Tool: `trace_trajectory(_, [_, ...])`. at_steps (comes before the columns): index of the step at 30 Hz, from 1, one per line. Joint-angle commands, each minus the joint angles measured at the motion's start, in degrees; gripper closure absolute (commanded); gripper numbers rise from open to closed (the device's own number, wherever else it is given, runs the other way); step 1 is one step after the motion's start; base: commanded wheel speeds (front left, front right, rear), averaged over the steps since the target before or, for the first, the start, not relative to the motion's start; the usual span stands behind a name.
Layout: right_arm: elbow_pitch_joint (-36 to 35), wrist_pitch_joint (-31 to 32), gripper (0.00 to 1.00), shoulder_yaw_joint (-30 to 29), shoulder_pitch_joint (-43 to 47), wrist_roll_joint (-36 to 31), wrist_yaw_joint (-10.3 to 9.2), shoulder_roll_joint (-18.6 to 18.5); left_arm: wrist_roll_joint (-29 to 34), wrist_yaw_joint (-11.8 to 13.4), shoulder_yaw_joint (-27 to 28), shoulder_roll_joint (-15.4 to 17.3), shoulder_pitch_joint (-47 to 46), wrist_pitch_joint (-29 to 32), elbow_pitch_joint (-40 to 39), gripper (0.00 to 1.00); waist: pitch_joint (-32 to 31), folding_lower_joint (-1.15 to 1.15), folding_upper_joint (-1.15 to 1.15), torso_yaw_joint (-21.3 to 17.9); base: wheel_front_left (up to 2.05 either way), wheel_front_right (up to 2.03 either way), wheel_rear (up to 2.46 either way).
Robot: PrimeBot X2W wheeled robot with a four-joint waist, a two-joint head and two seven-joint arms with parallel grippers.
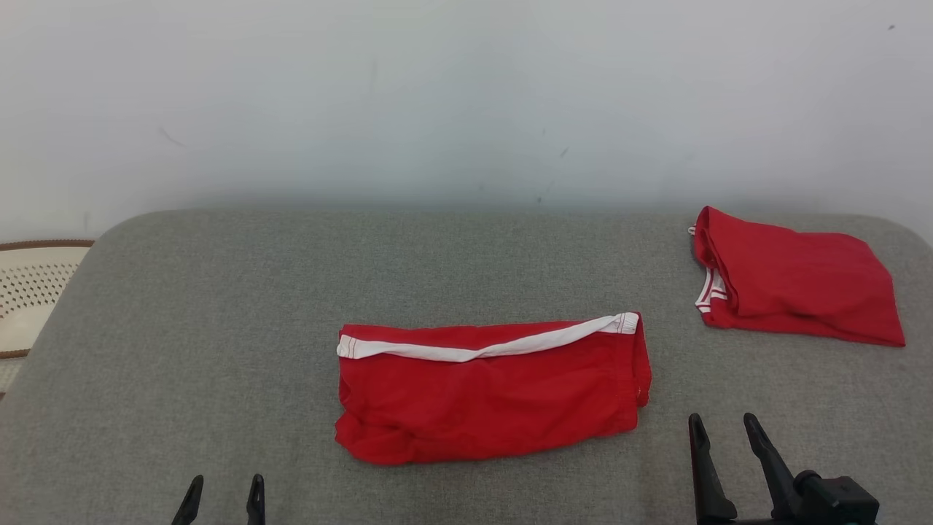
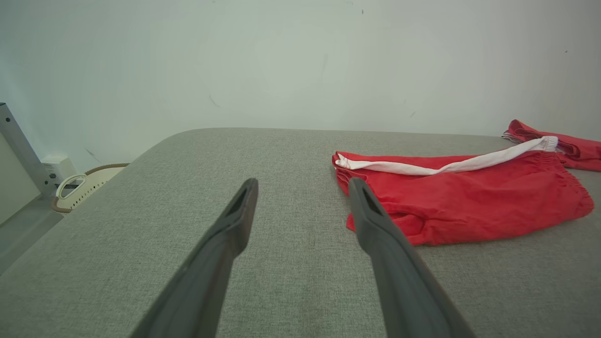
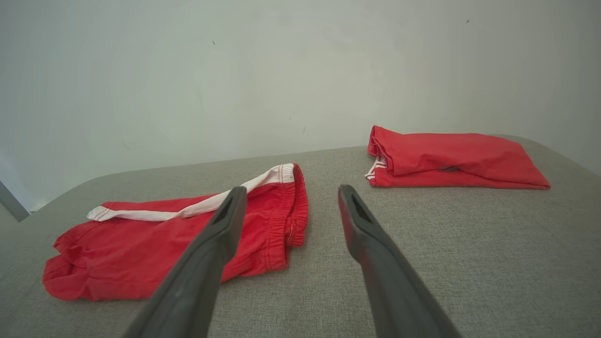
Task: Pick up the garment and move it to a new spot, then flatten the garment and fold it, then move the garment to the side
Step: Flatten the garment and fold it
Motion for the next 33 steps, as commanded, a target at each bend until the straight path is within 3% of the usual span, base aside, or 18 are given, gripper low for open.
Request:
trace_trajectory(1, [-0.27,0.31,0.0,0.05,0.38,-0.7,0.03,0.14,-0.25,0.28,0.01,-0.02,-0.06,-0.09,0.17,0.0,-0.08,0.0,0.0,-0.15,0.0,0.0,0.0])
trace_trajectory(33, [0.74,0.29,0.0,0.58,0.49,0.99,0.03,0.26,-1.44,1.12,-0.94,-0.09,-1.43,-0.59,1.27,0.0,0.55,0.0,0.0,-1.6,0.0,0.0,0.0])
